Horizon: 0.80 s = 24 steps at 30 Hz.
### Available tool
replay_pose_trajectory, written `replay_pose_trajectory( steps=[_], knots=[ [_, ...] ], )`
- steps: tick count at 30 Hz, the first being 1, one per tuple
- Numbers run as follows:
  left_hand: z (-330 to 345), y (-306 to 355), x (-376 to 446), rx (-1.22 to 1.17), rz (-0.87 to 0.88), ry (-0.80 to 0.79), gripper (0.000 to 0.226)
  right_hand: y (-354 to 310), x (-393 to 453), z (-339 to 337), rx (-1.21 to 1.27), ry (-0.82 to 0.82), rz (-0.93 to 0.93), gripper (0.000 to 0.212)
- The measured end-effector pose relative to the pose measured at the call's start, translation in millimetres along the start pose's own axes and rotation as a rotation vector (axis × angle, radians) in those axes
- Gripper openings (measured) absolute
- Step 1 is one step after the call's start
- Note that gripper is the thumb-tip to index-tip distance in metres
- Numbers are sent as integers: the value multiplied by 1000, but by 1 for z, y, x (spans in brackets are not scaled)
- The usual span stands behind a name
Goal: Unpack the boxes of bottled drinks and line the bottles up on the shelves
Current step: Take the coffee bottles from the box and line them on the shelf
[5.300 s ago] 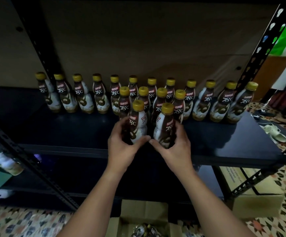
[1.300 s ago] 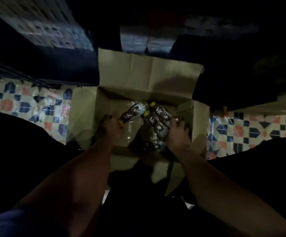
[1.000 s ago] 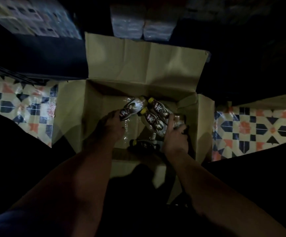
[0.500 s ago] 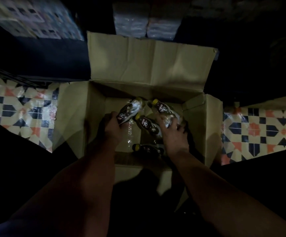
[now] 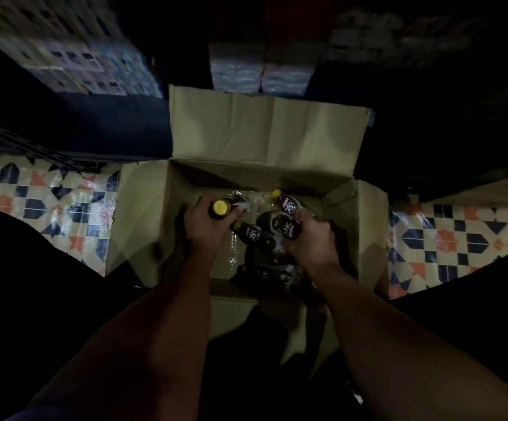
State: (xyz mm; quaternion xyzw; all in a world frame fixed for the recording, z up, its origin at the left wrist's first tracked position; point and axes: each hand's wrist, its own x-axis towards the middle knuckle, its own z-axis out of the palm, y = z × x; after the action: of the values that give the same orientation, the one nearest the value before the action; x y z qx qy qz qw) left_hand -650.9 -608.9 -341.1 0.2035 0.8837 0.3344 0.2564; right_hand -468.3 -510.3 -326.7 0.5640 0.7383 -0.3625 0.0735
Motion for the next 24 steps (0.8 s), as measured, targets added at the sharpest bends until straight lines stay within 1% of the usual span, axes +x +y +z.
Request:
replay_pose_trajectory(
  steps=[2,4,6,8,10,12,14,18,21,24],
  knots=[
    [-2,4,0,36,31,43,47,-1,-2,-2,77,40,7,56],
    [-2,7,2,9,18,21,44,-4,-3,-2,162,78,19,54],
    [2,9,8,-22,32,-14,43,-8,-1,-1,169,101,-6,54],
    [9,14,14,-57,35,-91,47,-11,1,2,148,98,-28,57],
    [15,19,16,-64,54,-211,57,-12,6,9,129,96,-54,59],
    [21,18,18,-20,100,-275,61,-13,11,15,138,92,-48,60],
    [26,13,19,50,135,-275,59,-16,17,19,160,81,-36,61],
    [27,1,22,148,110,-301,61,-22,26,23,119,26,-77,67],
    [25,-6,23,127,100,-339,64,-18,30,29,82,2,-103,75],
    [24,-6,25,124,89,-345,61,-11,33,33,103,-8,-128,71]
  ],
)
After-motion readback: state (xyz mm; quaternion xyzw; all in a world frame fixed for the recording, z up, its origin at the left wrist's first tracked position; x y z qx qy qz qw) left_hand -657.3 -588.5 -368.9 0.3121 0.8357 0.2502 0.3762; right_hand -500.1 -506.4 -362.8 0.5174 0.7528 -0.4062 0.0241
